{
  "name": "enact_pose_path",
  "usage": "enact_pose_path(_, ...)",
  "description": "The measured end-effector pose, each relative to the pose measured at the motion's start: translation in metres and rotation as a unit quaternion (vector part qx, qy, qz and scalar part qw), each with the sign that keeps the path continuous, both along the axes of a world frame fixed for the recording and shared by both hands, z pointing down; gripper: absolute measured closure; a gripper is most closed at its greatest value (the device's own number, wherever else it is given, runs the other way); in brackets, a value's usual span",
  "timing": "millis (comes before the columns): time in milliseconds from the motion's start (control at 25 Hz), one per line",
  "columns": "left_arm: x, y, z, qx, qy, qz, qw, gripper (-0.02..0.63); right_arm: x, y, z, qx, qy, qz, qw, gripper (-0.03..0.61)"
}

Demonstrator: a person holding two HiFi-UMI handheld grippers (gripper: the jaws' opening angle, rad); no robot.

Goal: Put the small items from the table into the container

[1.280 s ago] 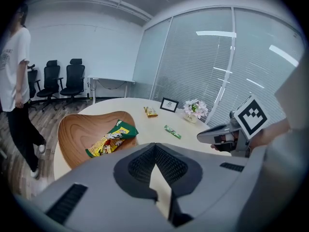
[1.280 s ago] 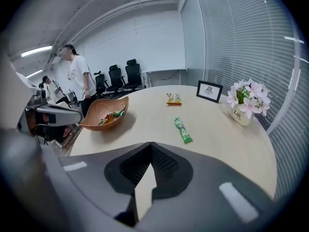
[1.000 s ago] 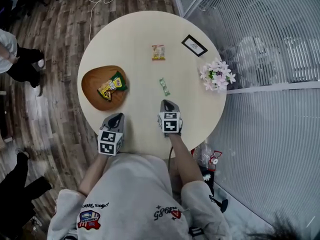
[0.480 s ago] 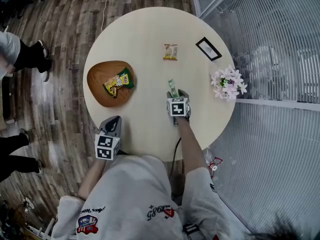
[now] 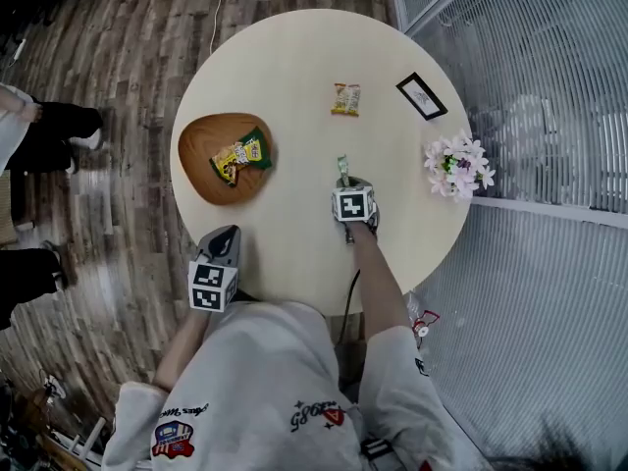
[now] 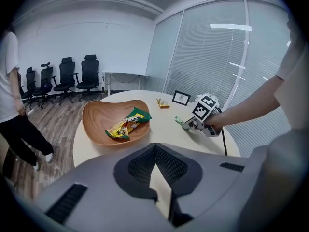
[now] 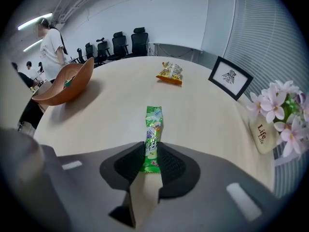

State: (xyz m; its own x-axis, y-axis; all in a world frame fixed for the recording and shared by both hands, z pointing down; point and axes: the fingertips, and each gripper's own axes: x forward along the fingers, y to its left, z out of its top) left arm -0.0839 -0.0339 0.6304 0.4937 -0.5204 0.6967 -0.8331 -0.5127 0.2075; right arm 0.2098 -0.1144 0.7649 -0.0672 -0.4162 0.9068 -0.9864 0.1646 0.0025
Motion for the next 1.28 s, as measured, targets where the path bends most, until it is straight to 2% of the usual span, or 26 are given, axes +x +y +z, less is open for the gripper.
enact_pose_path(200, -0.004, 0.002, 0.001, 0.002, -0.004, 0.000, 1.0000, 0.606, -0.009, 0.005, -0.006, 0.006, -0.008, -0.002, 1.000, 0.495)
enact_pose_path(320, -0.005, -0.002, 0.001, 0.003, -0.001, -0.003, 1.0000, 0.606, -0.032, 0.006, -0.029, 0.033, -0.020, -0.026, 0.999, 0.495)
enact_pose_path(480, -0.009, -0.010, 0.000, 0.009, 0.015, -0.015, 0.9997, 0.607, -0.090, -0.003, -0.073, 0.083, -0.048, -0.082, 0.992, 0.495)
enact_pose_path(600, -0.017, -0.018, -0.005, 0.016, 0.020, -0.028, 0.9993, 0.606, -0.146, -0.009, -0.101, 0.107, -0.073, -0.142, 0.981, 0.495)
enact_pose_path(720, -0.025, -0.022, -0.016, 0.021, 0.026, -0.042, 0.9986, 0.606, -0.205, -0.015, -0.116, 0.120, -0.084, -0.213, 0.966, 0.494)
enact_pose_path(840, -0.037, -0.021, -0.017, 0.029, 0.025, -0.054, 0.9978, 0.606, -0.253, -0.018, -0.116, 0.114, -0.077, -0.267, 0.954, 0.494)
enact_pose_path(1080, -0.058, -0.010, -0.016, 0.024, 0.023, -0.068, 0.9971, 0.606, -0.298, -0.028, -0.104, 0.110, -0.065, -0.271, 0.954, 0.494)
enact_pose_path(1280, -0.053, -0.011, -0.019, 0.034, 0.026, -0.061, 0.9972, 0.606, -0.289, -0.024, -0.103, 0.124, -0.060, -0.263, 0.955, 0.472)
